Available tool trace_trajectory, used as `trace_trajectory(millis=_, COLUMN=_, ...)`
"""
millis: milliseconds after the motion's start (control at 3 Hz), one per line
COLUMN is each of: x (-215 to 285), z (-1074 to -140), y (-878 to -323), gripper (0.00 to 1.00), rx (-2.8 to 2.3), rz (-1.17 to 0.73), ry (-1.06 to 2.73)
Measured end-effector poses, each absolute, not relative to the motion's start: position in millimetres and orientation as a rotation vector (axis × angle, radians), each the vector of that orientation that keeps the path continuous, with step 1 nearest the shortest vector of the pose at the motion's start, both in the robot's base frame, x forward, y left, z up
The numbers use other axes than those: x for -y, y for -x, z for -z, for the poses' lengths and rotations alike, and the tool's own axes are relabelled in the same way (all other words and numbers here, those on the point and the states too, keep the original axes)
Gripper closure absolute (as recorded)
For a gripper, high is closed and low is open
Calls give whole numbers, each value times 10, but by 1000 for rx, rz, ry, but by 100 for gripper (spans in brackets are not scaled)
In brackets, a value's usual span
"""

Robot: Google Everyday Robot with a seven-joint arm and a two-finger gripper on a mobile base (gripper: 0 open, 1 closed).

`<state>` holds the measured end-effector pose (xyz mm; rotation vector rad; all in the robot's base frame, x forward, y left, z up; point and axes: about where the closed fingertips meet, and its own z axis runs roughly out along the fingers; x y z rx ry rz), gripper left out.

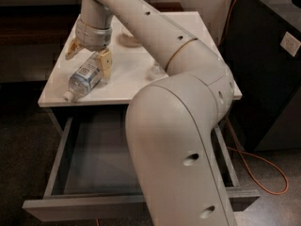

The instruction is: Place blue plastic bottle into top drawer

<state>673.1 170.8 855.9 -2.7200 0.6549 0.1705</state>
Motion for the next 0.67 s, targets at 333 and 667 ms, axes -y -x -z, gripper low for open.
trace_trajectory(millis=333, x=-1736, z=-8546, y=-6747, gripper=41, rx=-653, rz=-173, ry=2717)
trace_trajectory(millis=667, x=-1703, z=-8679, y=-6702, gripper=63, rx=-659, rz=-129, ry=2679)
